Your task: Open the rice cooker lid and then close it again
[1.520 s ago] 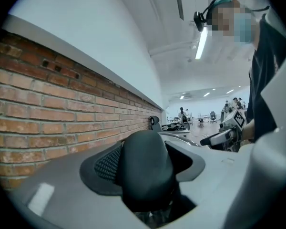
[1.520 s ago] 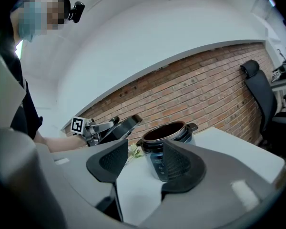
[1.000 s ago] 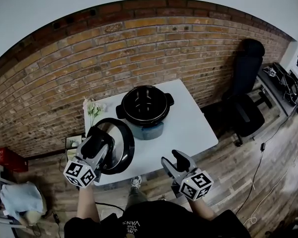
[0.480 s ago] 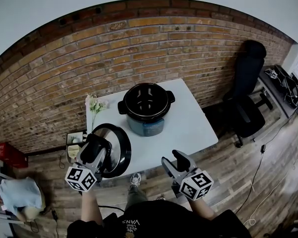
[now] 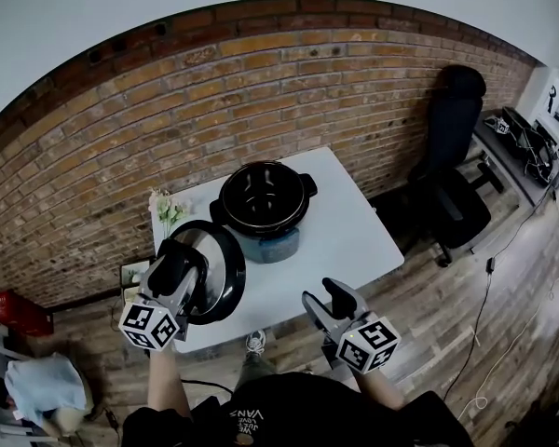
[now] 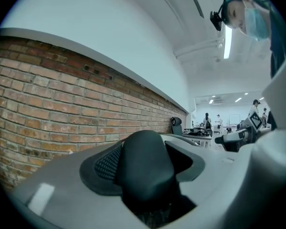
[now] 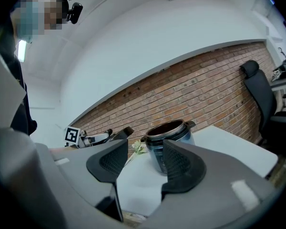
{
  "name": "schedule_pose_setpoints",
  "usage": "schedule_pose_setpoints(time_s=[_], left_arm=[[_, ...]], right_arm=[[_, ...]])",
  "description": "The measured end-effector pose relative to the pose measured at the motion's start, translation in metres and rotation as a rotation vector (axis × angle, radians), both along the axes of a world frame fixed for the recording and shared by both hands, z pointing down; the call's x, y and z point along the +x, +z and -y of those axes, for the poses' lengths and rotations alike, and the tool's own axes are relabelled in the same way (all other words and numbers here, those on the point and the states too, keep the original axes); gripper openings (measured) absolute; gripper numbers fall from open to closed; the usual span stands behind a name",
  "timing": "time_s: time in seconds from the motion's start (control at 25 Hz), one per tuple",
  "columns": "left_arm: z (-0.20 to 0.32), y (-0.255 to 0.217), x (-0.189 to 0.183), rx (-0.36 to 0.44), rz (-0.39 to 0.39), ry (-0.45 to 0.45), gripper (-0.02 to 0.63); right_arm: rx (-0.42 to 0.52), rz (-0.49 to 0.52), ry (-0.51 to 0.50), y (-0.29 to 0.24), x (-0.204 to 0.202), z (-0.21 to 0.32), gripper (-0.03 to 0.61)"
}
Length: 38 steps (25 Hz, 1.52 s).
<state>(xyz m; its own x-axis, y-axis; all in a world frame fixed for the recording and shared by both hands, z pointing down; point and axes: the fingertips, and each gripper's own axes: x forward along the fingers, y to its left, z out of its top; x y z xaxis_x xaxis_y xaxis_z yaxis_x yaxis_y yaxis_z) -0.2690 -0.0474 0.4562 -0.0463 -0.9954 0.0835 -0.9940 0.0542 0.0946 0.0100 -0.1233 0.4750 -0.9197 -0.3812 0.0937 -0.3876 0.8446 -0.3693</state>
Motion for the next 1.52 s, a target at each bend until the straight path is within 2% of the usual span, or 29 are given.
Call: schedule_pose_setpoints(time_s=[0.16,0.4,0.68,0.8,0.92,1.08,1.52], left_arm=[[0.041,-0.019,-0.005,0.01,0.049,0.097,0.281],[0.111,-0.037,-0.003,-0.022,0.151,0.274,0.281],[0.183,-0.039,0.015,-0.067,0.205,0.467,0.281],[0.208,-0.036,0.022,-0.091,0.208,0.526,0.281],[0.231,-0.03,0.033,-0.128,0.244,0.587,0.281],[0.254,-0.021,0.046,-0.171,0.301,0.667,0.281],[0.282,0.002,0.074,-0.241,0.375,0.839,0.281]], right_arm=[[-0.002,0.007,0.06,-0.003,0.001,0.013,0.221],[-0.003,0.015,0.163,-0.006,0.002,0.032,0.221],[-0.02,0.019,0.293,-0.004,0.01,0.047,0.219],[-0.028,0.018,0.333,-0.002,0.013,0.052,0.219],[-0.039,0.014,0.37,0.002,0.017,0.055,0.219],[-0.055,0.005,0.404,0.008,0.019,0.058,0.219],[-0.088,-0.01,0.483,0.02,0.03,0.063,0.219]])
